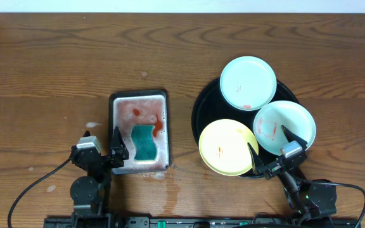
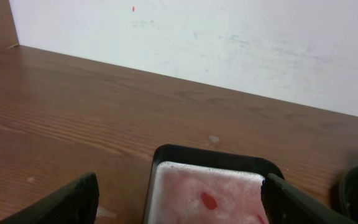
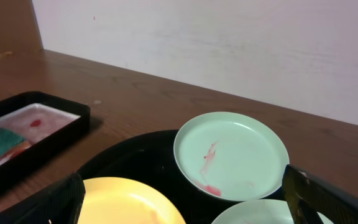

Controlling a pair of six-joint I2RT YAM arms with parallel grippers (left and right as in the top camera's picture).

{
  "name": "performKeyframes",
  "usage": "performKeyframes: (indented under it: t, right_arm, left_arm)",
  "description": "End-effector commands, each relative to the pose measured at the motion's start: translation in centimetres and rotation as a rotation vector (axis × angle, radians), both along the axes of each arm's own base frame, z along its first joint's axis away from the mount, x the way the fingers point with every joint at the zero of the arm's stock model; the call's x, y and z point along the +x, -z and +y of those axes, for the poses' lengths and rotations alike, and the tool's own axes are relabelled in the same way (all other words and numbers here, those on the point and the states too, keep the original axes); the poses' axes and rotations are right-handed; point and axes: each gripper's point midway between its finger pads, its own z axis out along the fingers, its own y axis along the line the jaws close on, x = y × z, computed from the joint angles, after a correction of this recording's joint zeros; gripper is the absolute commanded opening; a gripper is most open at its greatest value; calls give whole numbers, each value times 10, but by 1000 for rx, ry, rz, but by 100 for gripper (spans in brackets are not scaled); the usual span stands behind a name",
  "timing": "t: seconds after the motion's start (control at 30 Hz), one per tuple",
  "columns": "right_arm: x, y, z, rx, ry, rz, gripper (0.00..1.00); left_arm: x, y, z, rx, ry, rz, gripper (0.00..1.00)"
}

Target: Clean dirty plates on tray and stack at the side

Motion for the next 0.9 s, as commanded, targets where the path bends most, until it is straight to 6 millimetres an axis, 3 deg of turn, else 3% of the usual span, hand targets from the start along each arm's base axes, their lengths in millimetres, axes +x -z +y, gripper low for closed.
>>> performKeyframes:
  t: [0.0, 0.37, 0.47, 0.67, 0.8, 0.87]
  right_arm:
    - [0, 1, -1, 1, 4, 5, 99]
    - [0, 1, -1, 1, 4, 5, 99]
    - [0, 1, -1, 1, 4, 5, 99]
    - [-1, -1, 1, 4, -12, -3, 99]
    - [-2, -9, 3, 61, -25, -10, 99]
    - [-3, -17, 4, 112, -30, -11, 99]
  left_arm:
    - [0, 18, 2, 4, -9, 44, 84]
    - [0, 17, 2, 5, -11, 42, 84]
    - [1, 7, 5, 60, -23, 2, 84]
    - [1, 11, 4, 34, -17, 20, 84]
    - [1, 9, -13, 1, 78, 9, 84]
    - [1, -3, -31, -46, 177, -36, 84]
